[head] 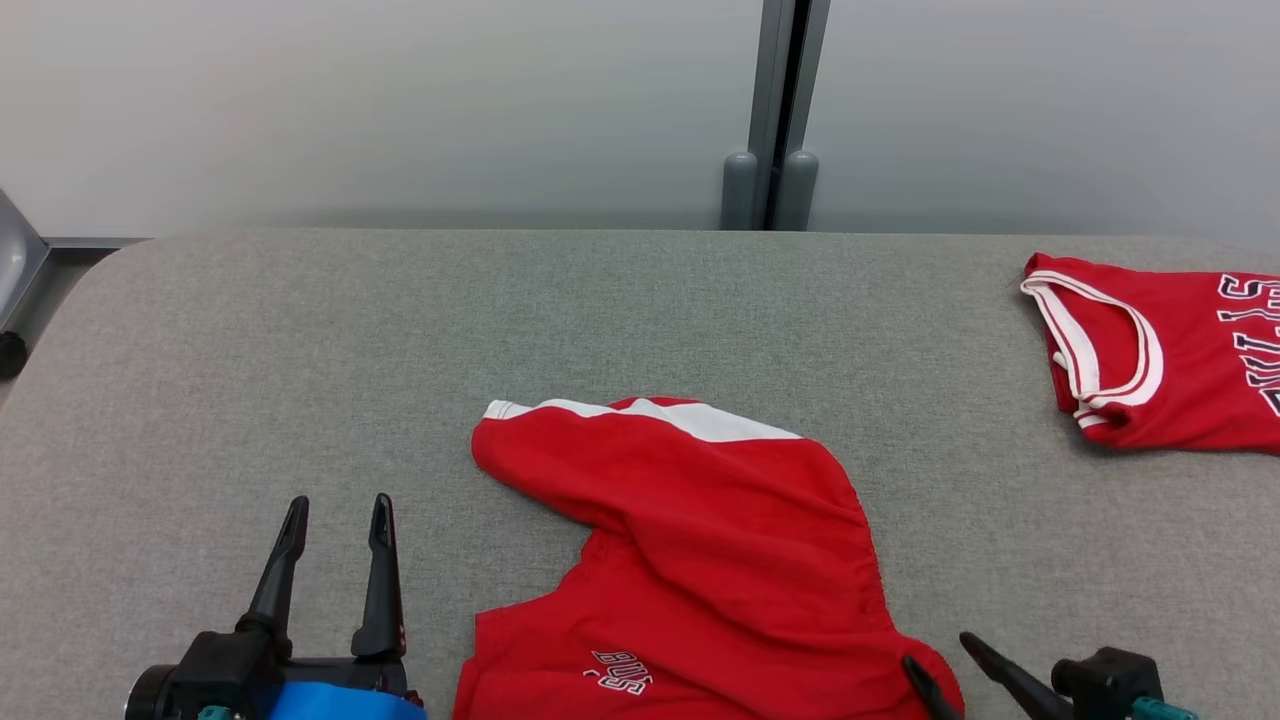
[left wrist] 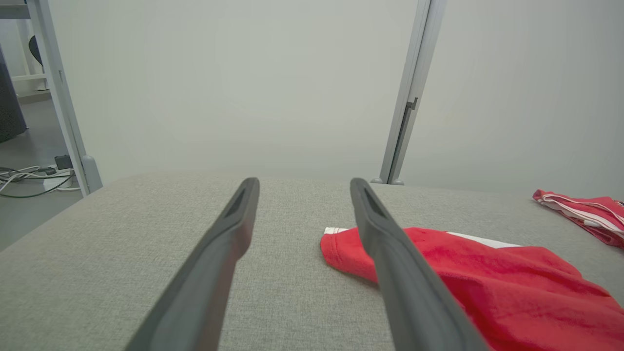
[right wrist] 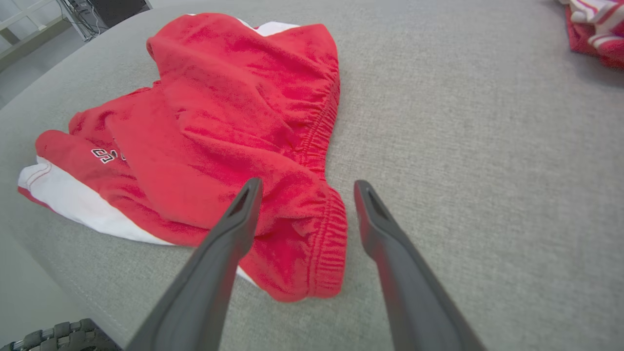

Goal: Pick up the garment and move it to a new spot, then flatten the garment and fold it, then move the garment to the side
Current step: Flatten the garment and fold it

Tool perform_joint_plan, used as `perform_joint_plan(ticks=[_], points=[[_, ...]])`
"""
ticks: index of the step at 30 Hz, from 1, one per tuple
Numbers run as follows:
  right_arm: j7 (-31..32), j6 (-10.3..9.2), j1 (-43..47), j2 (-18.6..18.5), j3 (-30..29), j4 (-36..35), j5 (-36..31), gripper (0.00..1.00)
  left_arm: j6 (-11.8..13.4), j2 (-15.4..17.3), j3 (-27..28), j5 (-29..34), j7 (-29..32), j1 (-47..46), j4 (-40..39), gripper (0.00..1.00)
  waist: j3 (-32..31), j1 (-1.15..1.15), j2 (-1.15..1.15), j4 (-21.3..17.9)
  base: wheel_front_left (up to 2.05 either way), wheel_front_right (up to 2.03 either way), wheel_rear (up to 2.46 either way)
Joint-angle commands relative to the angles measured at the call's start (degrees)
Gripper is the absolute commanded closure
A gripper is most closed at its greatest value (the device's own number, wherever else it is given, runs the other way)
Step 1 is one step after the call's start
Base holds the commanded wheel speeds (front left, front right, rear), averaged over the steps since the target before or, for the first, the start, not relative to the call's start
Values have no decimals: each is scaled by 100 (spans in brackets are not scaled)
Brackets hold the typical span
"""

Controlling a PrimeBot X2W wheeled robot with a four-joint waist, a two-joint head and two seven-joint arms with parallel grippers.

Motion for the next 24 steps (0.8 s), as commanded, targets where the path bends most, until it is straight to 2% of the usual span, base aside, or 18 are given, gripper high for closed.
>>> perform_joint_plan(ticks=[1, 6, 11, 16, 24], points=[[169, 3, 112, -45, -175, -411, -94, 0, -14, -6, -25, 22, -26, 19, 2, 0, -12, 0, 0, 0, 0, 0, 0], [605, 3, -80, -24, -563, -1292, -269, 0, -14, -7, -38, 29, -26, -21, 16, 0, 1, 0, 0, 34, 0, 0, 0], [941, 2, -748, -43, -611, -1380, -526, 0, -14, -7, -92, 13, -25, -115, 25, 0, 79, 0, 0, 113, 0, 0, 0], [1290, 2, -1633, -69, -374, -974, -634, 0, -14, 4, -131, 1, -25, -197, 6, 0, 213, 0, 0, 189, 0, 0, 0], [1840, 2, -2520, -50, -88, 243, -476, 0, -14, 1, -190, -40, -26, -377, -5, 0, 452, 0, 0, 349, 0, 0, 0]])
